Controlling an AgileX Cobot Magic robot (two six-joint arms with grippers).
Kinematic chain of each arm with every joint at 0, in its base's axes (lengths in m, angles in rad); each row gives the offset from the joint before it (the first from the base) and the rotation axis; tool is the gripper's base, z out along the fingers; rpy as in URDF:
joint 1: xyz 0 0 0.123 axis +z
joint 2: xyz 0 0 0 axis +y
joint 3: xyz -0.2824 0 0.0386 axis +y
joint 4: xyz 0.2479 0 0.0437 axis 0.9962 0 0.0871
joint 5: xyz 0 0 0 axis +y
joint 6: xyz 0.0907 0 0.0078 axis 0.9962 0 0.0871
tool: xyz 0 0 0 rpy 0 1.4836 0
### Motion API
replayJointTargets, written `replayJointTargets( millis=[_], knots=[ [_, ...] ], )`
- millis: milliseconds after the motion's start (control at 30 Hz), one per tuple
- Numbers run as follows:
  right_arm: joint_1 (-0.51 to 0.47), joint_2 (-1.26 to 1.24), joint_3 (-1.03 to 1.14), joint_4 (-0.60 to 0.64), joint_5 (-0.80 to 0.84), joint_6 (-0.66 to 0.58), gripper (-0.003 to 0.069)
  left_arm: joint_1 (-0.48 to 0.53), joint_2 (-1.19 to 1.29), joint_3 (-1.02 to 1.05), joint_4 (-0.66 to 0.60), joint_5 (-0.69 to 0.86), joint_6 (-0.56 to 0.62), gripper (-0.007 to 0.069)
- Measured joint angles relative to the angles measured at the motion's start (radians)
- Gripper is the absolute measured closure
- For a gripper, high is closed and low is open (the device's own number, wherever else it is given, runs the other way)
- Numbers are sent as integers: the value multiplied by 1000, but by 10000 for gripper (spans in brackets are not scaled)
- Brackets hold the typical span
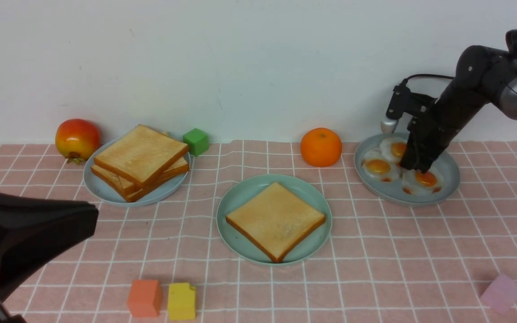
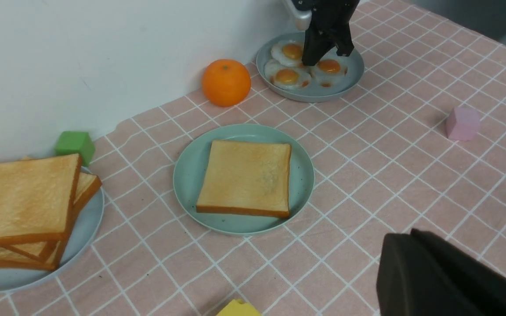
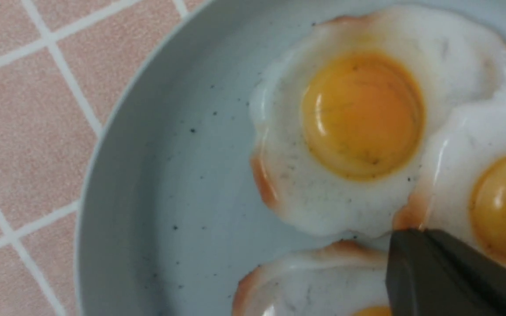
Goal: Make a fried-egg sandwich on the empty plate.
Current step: Use the right arm to grab a fried egg
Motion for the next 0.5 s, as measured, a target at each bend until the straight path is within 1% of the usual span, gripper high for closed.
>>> replayJointTargets(
  millis=[233, 500],
  knots=[
    [-1, -30, 5, 25, 53, 6, 654, 0, 0, 0, 0, 0, 0, 617],
    [0, -58, 5, 43, 54, 84, 655, 0, 0, 0, -1, 1, 0, 617]
  ],
)
